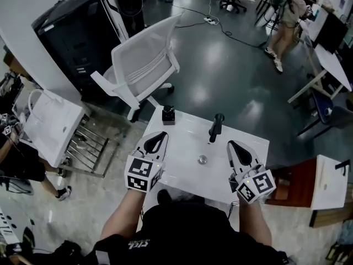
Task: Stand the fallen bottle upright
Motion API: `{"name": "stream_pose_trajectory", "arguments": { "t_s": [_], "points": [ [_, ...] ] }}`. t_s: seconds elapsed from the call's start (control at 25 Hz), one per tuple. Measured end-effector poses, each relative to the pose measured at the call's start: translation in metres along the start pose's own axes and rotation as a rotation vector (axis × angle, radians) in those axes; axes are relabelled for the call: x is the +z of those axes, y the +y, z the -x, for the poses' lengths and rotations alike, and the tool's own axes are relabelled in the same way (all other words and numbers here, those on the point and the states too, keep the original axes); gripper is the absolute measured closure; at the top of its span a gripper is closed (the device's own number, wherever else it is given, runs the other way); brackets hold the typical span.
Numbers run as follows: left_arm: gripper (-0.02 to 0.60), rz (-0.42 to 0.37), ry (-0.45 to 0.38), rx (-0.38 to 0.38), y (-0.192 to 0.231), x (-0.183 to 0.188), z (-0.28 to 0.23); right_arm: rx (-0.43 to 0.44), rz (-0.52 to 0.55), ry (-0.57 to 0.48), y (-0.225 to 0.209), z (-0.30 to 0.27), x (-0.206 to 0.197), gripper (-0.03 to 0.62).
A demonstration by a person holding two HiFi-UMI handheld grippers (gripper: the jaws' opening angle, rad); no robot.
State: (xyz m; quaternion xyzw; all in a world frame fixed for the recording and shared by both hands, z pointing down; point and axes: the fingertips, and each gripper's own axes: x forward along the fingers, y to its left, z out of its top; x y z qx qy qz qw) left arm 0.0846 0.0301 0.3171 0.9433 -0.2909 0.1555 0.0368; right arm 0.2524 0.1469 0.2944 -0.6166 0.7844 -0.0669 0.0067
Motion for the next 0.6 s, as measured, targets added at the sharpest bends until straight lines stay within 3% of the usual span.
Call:
{"name": "stream_pose_trajectory", "arguments": {
  "t_s": [0.6],
  "points": [
    [0.56,0.007,-0.021,-0.012,-0.001,0.014,-0.001,-0.001,-0.012,0.0,0.0,0.002,0.005,0.583]
  ]
}}
